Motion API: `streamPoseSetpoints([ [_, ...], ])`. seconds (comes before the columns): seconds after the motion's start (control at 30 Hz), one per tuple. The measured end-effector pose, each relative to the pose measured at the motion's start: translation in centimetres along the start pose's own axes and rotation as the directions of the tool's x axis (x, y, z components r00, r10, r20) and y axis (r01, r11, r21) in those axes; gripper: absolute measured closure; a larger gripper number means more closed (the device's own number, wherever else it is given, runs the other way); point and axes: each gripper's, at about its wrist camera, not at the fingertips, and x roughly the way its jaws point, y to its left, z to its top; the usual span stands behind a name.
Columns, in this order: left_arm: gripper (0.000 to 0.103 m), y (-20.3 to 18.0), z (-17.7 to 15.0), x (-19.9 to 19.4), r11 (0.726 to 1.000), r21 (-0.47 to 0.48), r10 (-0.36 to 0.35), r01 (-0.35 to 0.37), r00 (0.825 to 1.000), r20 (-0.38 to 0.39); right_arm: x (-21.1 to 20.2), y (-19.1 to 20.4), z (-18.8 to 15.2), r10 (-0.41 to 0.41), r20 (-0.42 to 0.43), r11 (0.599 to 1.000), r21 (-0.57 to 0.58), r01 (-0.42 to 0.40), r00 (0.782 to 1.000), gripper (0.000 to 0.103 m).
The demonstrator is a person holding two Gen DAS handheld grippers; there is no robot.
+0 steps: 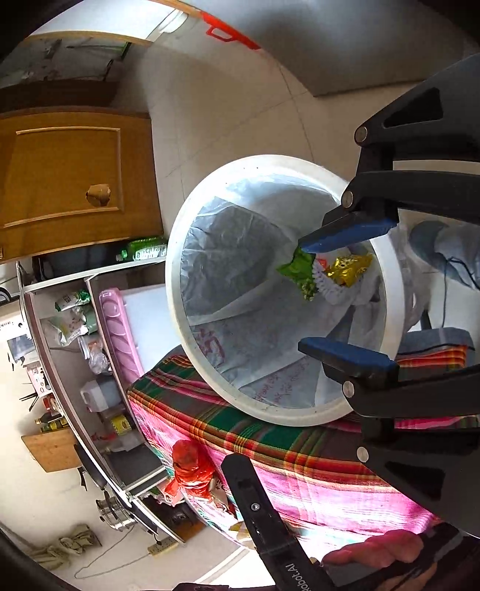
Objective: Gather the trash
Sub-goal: 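Move both open tools back over the table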
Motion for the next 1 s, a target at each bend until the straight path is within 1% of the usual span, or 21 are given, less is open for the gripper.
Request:
streamPoseSetpoints([
  [0.17, 0.067, 0.3, -0.3, -1.6, 1.000, 0.005, 0.021, -0.021, 0.999, 0.029, -1.7, 0.9, 0.1, 0.015, 0.055, 1.000, -0.017, -0.014, 0.998, 0.054],
  [0.33, 0.066, 0.7, -0.5, -3.7, 0.998, 0.009, 0.055, -0.055, 0.996, 0.074, -3.5, 2.1, 0.3, 0.028, 0.110, 0.999, -0.041, -0.024, 0.993, 0.054],
  [0.47, 0.066, 1.2, -0.8, -5.5, 0.997, 0.006, 0.082, -0.083, 0.991, 0.110, -4.4, 3.4, 0.2, 0.046, 0.131, 0.997, -0.060, -0.039, 0.990, 0.054],
  [0.63, 0.066, 2.3, -1.6, -7.5, 0.994, -0.014, 0.112, -0.111, 0.984, 0.139, -5.0, 5.1, 0.1, 0.073, 0.134, 0.994, -0.088, -0.062, 0.988, 0.054],
  [0.77, 0.066, 3.6, -2.6, -9.1, 0.990, -0.032, 0.143, -0.140, 0.978, 0.155, -5.4, 6.8, -0.2, 0.097, 0.136, 0.988, -0.133, -0.079, 0.986, 0.054],
  [0.93, 0.066, 5.6, -3.8, -11.1, 0.983, -0.067, 0.182, -0.172, 0.969, 0.170, -5.2, 8.7, -0.6, 0.166, 0.117, 0.977, -0.152, -0.147, 0.979, 0.054],
  [1.0, 0.066, 6.4, -4.3, -11.8, 0.979, -0.080, 0.200, -0.188, 0.964, 0.175, -5.0, 9.5, -0.8, 0.182, 0.107, 0.972, -0.167, -0.163, 0.977, 0.054],
])
